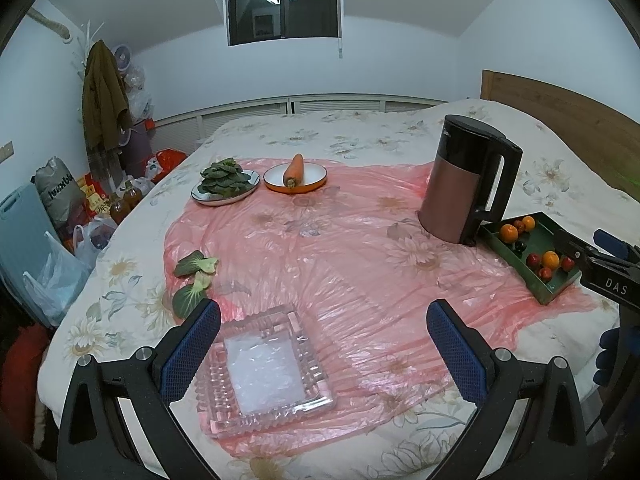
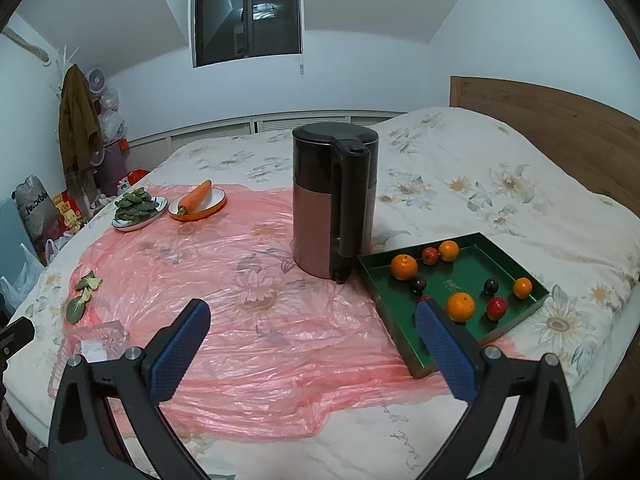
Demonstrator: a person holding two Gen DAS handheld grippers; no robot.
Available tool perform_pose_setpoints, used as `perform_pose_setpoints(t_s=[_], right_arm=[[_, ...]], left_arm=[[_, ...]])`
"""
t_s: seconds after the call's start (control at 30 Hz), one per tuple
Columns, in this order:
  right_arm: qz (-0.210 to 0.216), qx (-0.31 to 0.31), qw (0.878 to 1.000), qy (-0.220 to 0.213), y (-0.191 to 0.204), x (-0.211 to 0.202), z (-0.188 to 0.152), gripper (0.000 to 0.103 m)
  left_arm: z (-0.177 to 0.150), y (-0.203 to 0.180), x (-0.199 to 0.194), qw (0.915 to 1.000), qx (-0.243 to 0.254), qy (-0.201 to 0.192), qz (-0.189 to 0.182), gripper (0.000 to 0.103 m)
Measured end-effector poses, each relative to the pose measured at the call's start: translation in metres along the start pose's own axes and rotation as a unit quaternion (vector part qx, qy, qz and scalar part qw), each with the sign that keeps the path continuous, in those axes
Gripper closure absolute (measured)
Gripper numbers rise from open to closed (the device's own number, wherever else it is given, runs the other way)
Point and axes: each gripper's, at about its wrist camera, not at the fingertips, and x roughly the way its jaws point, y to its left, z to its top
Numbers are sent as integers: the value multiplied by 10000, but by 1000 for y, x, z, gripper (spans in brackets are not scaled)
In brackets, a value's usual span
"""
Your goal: Organize fruits
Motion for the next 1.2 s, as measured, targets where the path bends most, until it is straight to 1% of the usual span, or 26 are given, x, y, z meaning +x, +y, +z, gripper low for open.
perform_pose_setpoints(t_s=[0.63,0.9,1.2], right_arm=[[24,63,10000,15,-3,16,14,0],[11,202,9998,55,-9,18,12,0],[-83,452,9988,143,-19,20,6,0]], left_arm=[[16,-8,16,10000,50,20,39,2],[23,-10,23,10000,51,46,-1,2],[24,-15,29,9999,62,74,-42,2]])
